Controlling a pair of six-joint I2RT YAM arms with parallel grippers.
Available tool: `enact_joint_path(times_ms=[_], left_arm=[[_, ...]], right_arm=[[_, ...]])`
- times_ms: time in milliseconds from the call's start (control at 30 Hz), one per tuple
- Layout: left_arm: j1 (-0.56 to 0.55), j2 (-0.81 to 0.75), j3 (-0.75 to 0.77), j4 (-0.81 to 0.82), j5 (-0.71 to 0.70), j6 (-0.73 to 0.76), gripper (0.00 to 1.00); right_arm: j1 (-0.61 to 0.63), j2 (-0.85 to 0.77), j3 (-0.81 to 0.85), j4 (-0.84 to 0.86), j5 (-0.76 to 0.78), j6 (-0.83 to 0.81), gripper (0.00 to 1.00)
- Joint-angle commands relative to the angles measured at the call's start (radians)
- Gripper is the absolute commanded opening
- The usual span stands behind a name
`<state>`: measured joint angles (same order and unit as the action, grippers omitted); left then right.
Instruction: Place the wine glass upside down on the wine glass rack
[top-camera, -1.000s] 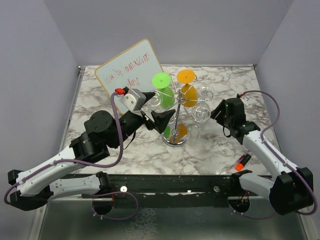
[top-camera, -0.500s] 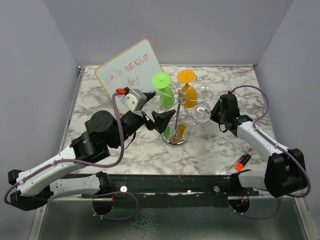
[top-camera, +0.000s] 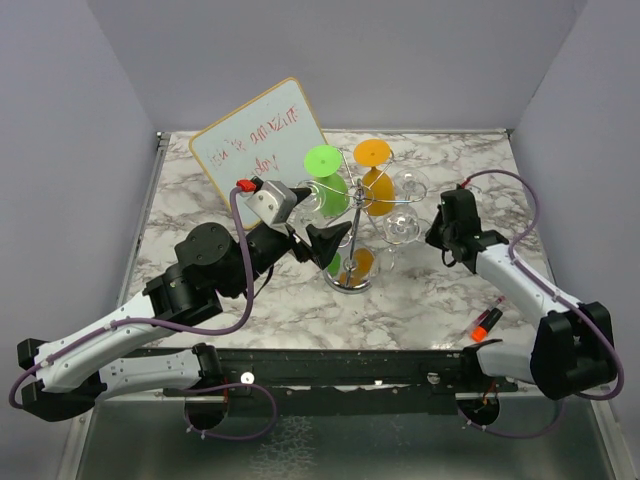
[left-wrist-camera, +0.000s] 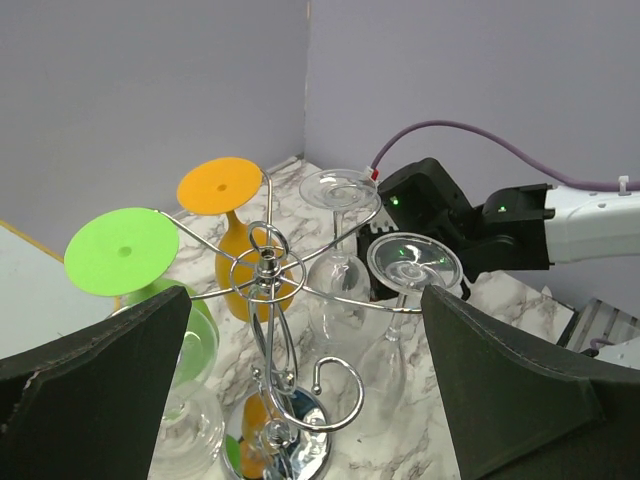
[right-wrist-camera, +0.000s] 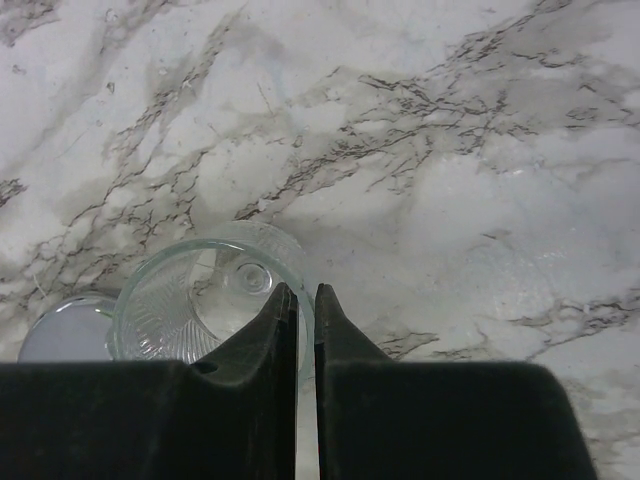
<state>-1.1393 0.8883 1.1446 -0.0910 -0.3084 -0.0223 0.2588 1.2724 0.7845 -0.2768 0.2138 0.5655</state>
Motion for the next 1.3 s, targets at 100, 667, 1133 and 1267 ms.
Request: enact_joint_path(times_ms=[100,667,1133,1267], left_arm=[[-0.004,-0.003,0.0,0.026,-0.014,-0.029,0.99],[-0.003,0.036,-0.01,0.245,0.05,-0.29,0.99],[-0.004,0.239,0.154,0.357,0.173,-0.612,0.99],[-0.004,0.299,0.216,0.382,0.196,-0.699,0.99]], right_arm=[[-0.001,-0.17,0.051,-0.044,0.172,-0.022,0.01],[-0.001,-0.693,-0.062,0.311,0.212,-0.123,0.01],[-0.001,-0.717,-0.127,0.893,-0.12,-0.034,0.01],[0.0,-0.69,-0.129,1.029,-0.23,-0.058,0.01]])
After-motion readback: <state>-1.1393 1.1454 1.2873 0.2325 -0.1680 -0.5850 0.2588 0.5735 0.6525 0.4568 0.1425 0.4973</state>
